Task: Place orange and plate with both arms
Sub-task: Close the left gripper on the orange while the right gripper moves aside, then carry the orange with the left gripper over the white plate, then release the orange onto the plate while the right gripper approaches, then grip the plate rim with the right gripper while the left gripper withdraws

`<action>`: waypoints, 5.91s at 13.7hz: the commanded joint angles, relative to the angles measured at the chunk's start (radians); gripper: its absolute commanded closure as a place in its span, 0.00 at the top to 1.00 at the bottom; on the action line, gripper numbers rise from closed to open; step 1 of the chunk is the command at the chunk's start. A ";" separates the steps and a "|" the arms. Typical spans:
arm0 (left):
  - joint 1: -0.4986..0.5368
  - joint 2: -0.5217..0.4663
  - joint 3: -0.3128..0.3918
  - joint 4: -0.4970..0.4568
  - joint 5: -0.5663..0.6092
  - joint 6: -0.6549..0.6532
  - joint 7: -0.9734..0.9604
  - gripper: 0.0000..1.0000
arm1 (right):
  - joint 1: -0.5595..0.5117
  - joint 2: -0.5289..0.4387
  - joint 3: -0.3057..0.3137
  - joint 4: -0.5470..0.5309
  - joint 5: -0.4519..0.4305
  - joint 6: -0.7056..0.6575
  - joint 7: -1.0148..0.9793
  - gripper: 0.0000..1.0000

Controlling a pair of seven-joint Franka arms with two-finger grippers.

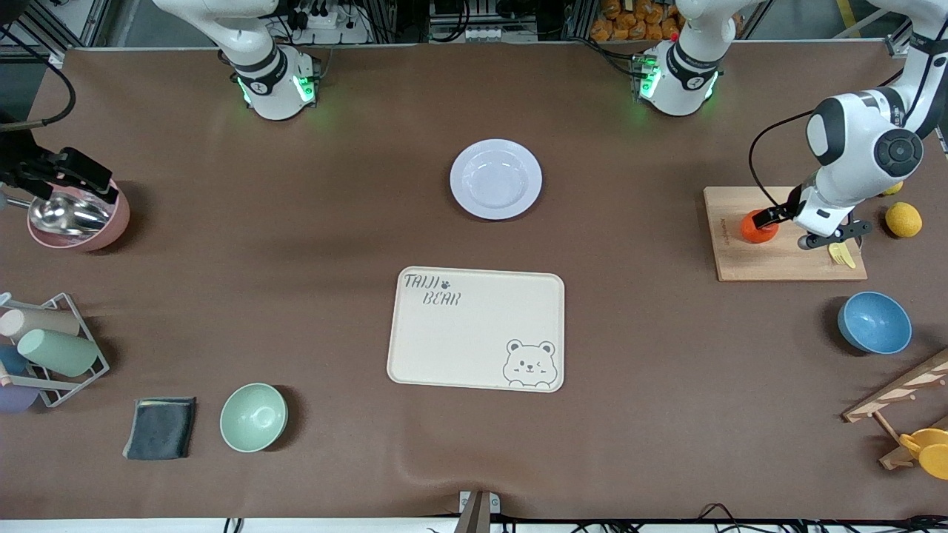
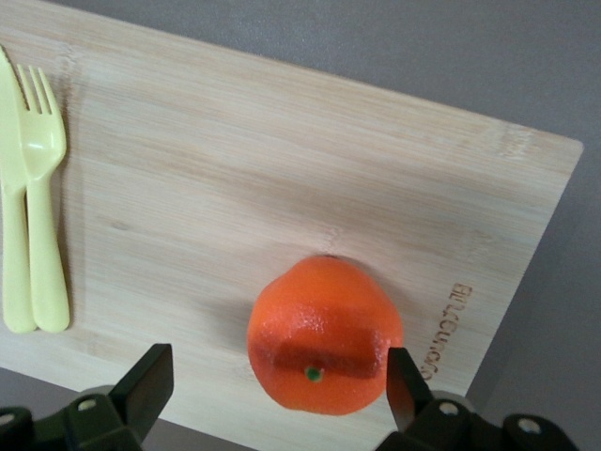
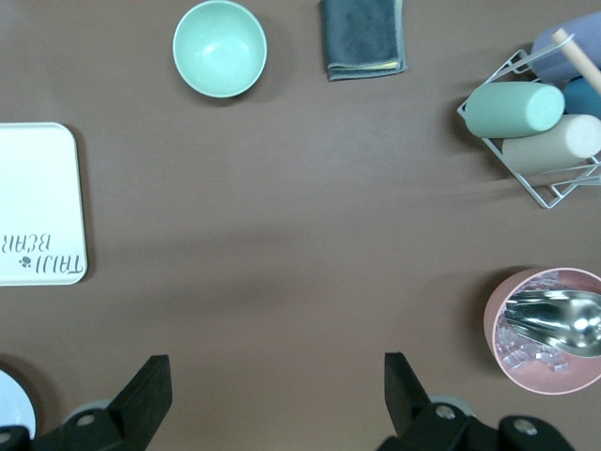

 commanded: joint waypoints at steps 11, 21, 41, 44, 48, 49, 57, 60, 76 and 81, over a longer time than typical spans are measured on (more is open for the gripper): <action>0.018 0.073 -0.015 -0.016 -0.002 0.079 -0.004 1.00 | 0.106 0.106 -0.002 0.026 0.015 -0.015 -0.001 1.00; 0.010 0.063 -0.093 0.021 -0.002 0.096 -0.009 0.00 | 0.088 0.187 -0.004 -0.031 0.058 0.043 -0.006 1.00; -0.413 0.364 -0.846 0.355 -0.105 -0.093 -1.320 0.00 | 0.086 0.192 -0.004 -0.043 0.059 0.043 -0.006 1.00; -0.612 0.444 -0.692 0.392 0.018 -0.074 -1.413 0.00 | 0.086 0.195 -0.004 -0.046 0.059 0.042 -0.004 1.00; -0.772 0.545 -0.553 0.516 0.063 -0.074 -1.532 0.00 | 0.066 0.193 -0.007 -0.129 0.233 0.004 -0.003 1.00; -0.775 0.568 -0.552 0.527 0.066 -0.074 -1.534 0.00 | 0.048 0.193 -0.007 -0.169 0.301 -0.009 -0.004 1.00; -0.743 0.436 -0.550 0.533 0.064 -0.188 -1.535 1.00 | 0.116 0.233 -0.004 -0.439 0.667 0.007 -0.065 1.00; -0.665 0.244 -0.553 0.541 0.052 -0.228 -1.532 1.00 | 0.172 0.252 -0.004 -0.522 0.759 0.071 -0.073 1.00; -0.044 0.110 -0.536 1.065 0.047 -0.866 -0.652 1.00 | 0.819 0.424 -0.004 -0.743 1.636 0.706 -0.529 1.00; -0.014 0.051 -0.487 1.067 -0.030 -0.875 -0.468 1.00 | 0.787 0.422 -0.007 -0.769 1.636 0.706 -0.621 1.00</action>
